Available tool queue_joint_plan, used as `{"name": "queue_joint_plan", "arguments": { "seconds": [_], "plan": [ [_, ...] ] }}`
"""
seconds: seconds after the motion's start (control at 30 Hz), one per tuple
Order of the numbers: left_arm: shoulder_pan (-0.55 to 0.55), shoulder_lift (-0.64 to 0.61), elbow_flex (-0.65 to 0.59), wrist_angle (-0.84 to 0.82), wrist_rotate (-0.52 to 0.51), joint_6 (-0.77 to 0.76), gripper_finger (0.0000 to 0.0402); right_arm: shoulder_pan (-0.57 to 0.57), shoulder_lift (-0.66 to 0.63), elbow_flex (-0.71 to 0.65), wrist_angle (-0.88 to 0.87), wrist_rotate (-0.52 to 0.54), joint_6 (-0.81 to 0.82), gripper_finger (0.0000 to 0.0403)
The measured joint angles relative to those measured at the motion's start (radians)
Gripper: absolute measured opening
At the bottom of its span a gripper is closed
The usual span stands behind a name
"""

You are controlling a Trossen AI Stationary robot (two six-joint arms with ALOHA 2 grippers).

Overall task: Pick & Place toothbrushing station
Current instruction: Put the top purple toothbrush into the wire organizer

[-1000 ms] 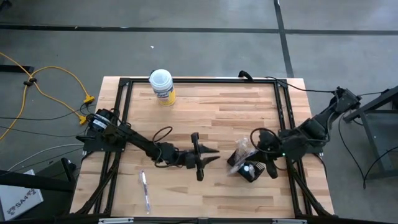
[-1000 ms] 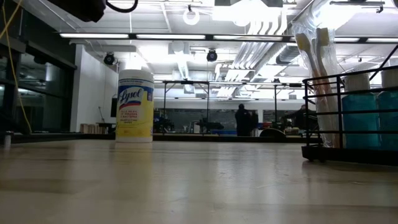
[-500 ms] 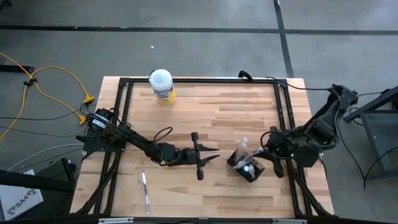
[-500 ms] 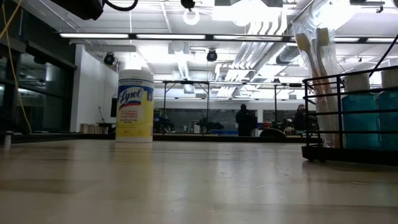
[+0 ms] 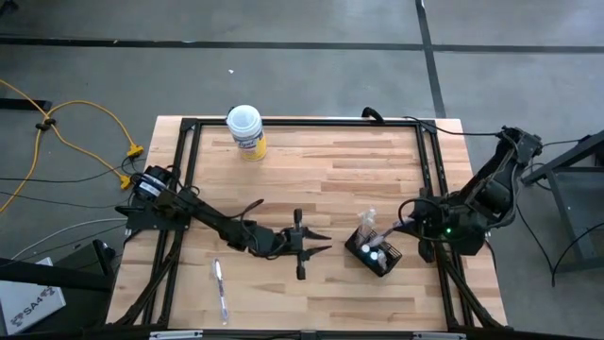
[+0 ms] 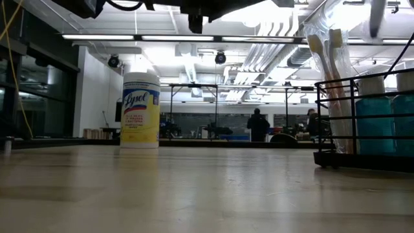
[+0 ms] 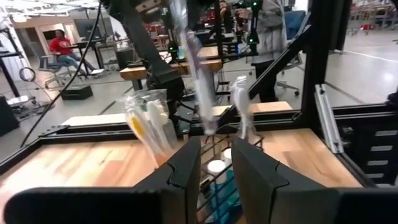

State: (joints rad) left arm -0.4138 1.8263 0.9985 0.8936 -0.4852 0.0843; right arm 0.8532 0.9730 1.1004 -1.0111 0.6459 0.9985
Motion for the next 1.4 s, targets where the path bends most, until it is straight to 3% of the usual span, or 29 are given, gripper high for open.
{"name": "queue_joint_plan", "arguments": {
  "seconds": [0.2,0.67,1.4],
  "plan": [
    [-0.011,0.0,0.0,0.001,0.0,-0.009,0.0085,0.0,0.0,0.0,-0.096,-0.028,0.08,0.0011],
    [-0.011,0.0,0.0,0.0,-0.002,-0.026,0.0085,0.041,0.046,0.0,-0.099,-0.121,0.169,0.0011],
    [-0.011,0.0,0.0,0.0,-0.002,-0.03,0.0085,0.111,0.258,0.0,-0.077,-0.1,0.264,0.0011]
  ]
}}
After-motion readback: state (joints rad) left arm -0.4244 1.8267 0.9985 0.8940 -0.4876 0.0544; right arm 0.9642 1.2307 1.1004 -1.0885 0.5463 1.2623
